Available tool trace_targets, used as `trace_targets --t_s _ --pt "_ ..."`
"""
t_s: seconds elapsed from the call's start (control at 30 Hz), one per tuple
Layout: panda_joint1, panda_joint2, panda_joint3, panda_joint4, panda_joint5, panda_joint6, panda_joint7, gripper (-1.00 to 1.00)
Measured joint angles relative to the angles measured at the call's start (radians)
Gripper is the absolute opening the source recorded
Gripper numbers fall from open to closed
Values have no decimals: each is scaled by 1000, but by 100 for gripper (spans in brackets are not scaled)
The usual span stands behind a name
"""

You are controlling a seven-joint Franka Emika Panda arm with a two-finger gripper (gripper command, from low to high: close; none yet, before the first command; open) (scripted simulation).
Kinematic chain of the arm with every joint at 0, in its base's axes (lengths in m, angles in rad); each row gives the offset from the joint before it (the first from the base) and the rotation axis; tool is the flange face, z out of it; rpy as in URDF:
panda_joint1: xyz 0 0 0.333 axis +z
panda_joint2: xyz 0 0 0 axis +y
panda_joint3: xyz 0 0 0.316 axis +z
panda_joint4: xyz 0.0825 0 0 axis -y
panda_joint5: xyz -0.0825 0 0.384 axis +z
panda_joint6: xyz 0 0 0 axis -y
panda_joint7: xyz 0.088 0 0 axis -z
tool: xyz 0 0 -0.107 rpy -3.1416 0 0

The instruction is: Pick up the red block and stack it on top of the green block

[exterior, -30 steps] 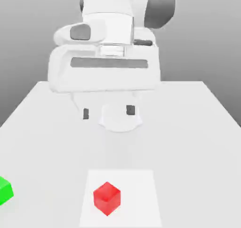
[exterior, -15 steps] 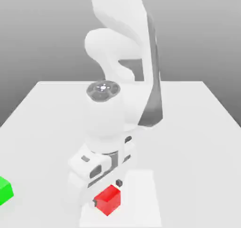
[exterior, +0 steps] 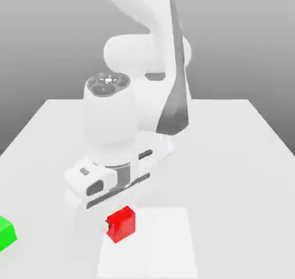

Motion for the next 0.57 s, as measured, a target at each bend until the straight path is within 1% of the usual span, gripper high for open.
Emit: trace_targets --t_s 0.3,0.33,0.37,0.43,0.47,0.57 --pt "-141 63 -212 157 93 -113 364 -100" --pt "-161 86 -230 178 116 -114 397 -100" --pt "-184 123 -231 196 149 -100 410 -100" --pt "-228 196 -199 214 211 -52 394 -100" --pt "-243 226 -182 219 238 -29 380 100" --pt "-243 226 -182 219 238 -29 380 100"
